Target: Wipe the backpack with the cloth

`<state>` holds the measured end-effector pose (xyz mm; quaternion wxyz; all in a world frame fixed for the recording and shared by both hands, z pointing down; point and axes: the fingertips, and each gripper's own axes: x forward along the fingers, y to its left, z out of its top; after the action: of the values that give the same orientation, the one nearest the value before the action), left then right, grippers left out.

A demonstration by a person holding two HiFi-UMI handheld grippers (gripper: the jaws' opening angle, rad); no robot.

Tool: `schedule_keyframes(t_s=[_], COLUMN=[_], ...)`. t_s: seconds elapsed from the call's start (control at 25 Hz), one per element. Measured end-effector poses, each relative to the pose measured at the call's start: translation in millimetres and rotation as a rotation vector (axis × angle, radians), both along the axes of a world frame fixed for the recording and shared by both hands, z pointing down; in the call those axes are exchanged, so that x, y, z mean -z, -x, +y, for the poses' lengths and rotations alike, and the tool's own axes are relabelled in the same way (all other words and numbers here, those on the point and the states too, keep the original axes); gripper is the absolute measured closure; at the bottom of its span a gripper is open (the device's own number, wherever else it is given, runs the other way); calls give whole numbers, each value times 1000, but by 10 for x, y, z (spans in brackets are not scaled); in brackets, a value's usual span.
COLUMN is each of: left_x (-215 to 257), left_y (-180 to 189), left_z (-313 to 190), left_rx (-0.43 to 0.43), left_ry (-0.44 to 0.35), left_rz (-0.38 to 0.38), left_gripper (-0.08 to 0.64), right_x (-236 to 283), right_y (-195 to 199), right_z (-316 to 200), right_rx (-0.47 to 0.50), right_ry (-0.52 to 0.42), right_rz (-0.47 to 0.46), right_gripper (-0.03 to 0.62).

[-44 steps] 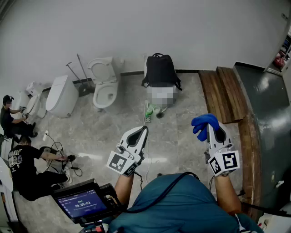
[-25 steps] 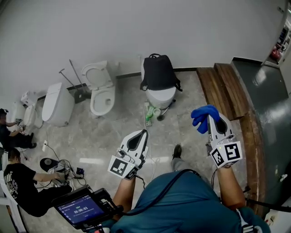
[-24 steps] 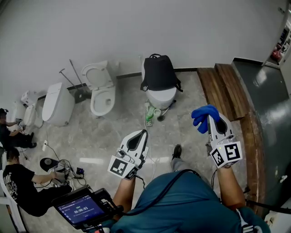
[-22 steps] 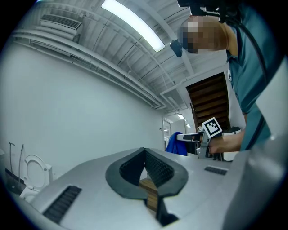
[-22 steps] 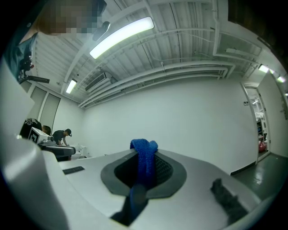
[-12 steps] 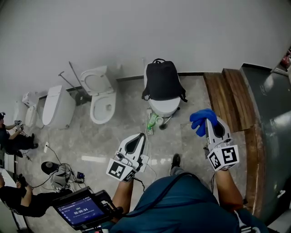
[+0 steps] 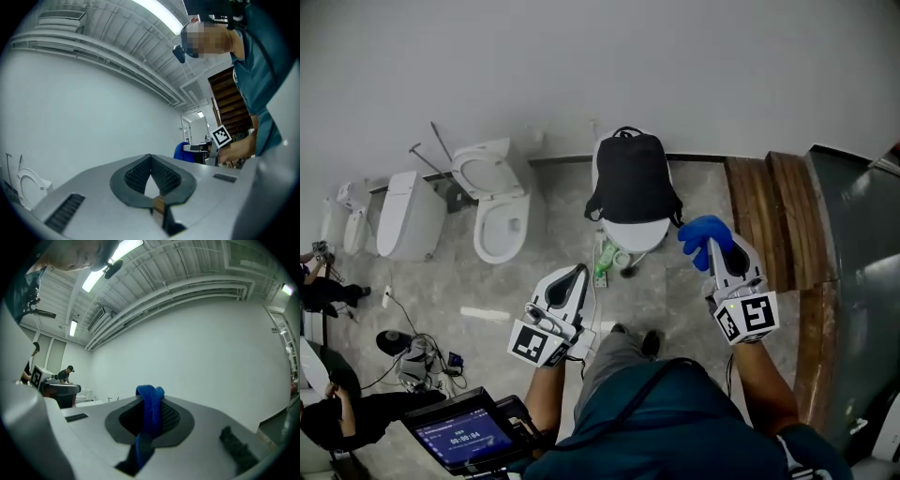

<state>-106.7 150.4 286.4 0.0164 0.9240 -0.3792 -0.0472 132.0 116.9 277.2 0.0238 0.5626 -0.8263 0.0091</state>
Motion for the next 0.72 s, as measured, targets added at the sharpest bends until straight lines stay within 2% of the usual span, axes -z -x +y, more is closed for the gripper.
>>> schedule_keyframes(t_s=[0.12, 0.28, 0.36, 0.52, 0.72], left_x=[-19, 37, 20, -118, -281], left_y=[3, -79, -116, -35, -64], left_z=[-360, -278, -383, -1292, -1880], left_rx=[12, -19, -38, -72, -124], left_ry=[-3, -44, -51, -28, -19], left_rz=[3, -8, -14, 3, 7], left_gripper=[557, 557, 557, 557, 557], right_x=[-80, -58, -75, -259, -489], right_y=[48, 4, -51, 19, 47], right_z=[-331, -195, -289, -1152, -1697], right_rx=[11, 1, -15, -39, -69], right_ry=[5, -29, -35, -5, 5], right_rz=[4, 13, 17, 33, 44], right_gripper=[568, 568, 568, 568, 568])
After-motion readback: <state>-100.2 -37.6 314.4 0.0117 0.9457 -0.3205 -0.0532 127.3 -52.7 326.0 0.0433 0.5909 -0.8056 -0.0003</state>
